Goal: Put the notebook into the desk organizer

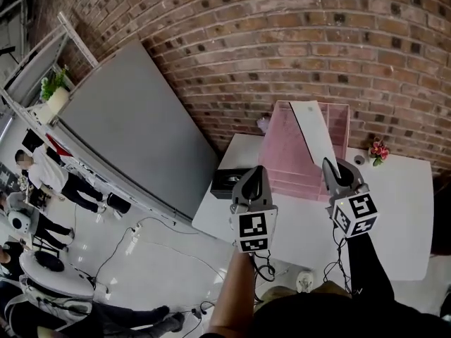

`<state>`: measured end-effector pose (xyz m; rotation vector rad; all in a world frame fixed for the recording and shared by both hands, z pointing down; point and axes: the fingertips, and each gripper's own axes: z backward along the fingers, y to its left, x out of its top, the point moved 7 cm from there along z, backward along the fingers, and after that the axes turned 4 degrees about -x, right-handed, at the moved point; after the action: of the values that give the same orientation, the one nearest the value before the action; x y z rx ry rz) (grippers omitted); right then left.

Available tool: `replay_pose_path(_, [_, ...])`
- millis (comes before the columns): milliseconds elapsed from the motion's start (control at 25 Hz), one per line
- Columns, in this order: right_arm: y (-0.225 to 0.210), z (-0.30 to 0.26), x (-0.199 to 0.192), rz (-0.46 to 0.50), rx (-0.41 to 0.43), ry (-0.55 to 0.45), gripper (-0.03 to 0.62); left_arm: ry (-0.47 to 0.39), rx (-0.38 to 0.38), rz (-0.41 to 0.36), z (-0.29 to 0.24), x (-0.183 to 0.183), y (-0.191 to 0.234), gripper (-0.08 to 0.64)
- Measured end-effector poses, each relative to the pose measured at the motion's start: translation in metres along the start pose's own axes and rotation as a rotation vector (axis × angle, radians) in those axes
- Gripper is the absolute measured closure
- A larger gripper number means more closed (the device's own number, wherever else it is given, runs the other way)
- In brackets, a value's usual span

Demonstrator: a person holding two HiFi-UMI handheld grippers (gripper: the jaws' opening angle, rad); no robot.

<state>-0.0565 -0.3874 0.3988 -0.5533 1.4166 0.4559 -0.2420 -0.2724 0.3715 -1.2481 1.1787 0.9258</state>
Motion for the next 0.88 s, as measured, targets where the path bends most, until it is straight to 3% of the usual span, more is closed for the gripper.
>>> replay_pose_path(440, [0.000, -0.028, -0.007, 0.002, 0.020, 0.009, 0.583, -0.005, 0.009, 0.009, -0.019, -0.006, 0.014, 0.554])
replay_pose_path(880, [0.001, -0.073, -0.006, 0.003, -0.057, 0.035, 0.584, -0.009, -0.071, 0.011, -0.067, -0.012, 0.049, 0.554])
